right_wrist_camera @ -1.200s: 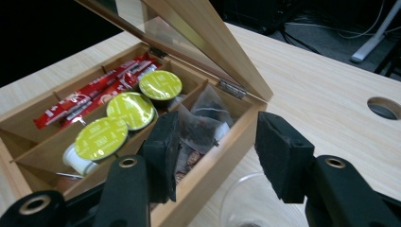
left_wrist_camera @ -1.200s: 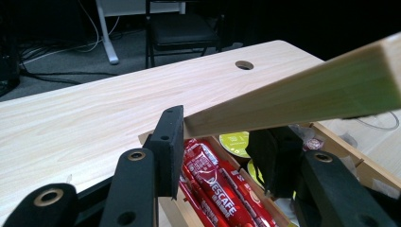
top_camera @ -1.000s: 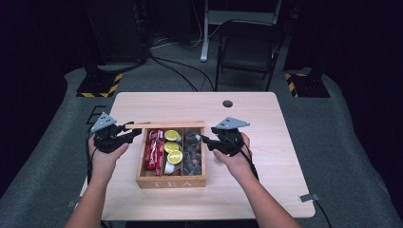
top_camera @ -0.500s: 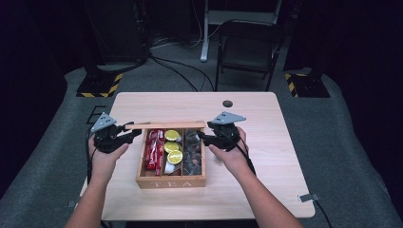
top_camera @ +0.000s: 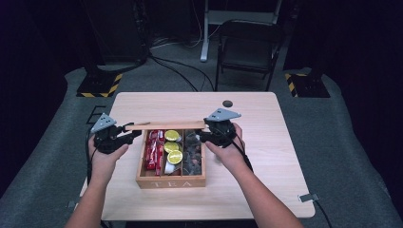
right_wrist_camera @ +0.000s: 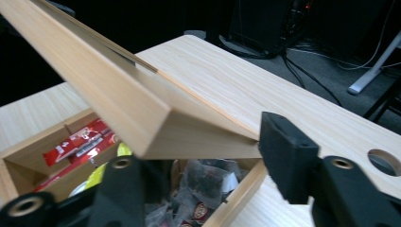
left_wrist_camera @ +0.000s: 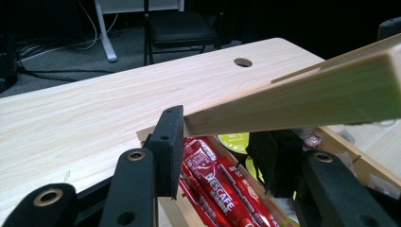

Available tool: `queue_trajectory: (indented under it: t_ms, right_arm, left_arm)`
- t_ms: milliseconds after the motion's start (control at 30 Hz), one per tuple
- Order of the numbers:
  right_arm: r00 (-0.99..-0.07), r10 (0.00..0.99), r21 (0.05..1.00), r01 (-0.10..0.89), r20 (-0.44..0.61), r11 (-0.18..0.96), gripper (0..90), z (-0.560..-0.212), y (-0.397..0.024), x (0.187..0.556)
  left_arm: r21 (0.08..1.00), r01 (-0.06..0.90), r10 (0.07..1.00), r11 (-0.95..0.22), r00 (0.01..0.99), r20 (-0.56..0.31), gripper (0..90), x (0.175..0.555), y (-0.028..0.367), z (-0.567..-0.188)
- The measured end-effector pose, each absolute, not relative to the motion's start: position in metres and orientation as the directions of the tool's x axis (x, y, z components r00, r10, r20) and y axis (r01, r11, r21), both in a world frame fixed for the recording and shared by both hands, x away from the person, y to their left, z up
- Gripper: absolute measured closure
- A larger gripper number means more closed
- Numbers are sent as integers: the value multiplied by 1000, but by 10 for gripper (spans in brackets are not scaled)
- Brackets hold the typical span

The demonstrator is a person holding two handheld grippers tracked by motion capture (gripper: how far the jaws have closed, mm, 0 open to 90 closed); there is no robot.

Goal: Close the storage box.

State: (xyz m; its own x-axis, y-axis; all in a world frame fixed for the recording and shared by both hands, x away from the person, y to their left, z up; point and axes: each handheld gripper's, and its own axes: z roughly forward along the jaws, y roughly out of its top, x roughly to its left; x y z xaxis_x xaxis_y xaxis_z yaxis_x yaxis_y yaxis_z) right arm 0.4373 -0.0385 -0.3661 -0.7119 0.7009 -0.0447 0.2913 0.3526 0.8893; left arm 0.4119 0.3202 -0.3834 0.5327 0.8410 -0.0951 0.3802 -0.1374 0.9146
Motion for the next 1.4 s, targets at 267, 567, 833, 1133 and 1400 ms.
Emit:
queue_trajectory:
  t_ms: [267, 567, 833, 1133, 1400]
  right_arm:
    - [-714, 699, 890, 287, -48, 354, 532, -365, -41, 440]
    - [-720, 692, 881, 293, -52, 371, 543, -364, -41, 439]
    - [-725, 686, 872, 298, -56, 387, 563, -366, -43, 435]
    - [-725, 689, 876, 317, -24, 364, 599, -363, -47, 438]
    - [-728, 685, 873, 317, -27, 370, 598, -363, -47, 437]
  left_arm:
    - [915, 381, 840, -132, 533, -101, 562, 414, 321, -383]
    - [912, 389, 838, -134, 535, -105, 560, 412, 321, -384]
    - [910, 395, 829, -128, 546, -121, 544, 409, 323, -383]
    - [907, 383, 822, -173, 564, -81, 543, 403, 323, -365]
    - [903, 365, 820, -227, 572, -25, 550, 396, 319, -357]
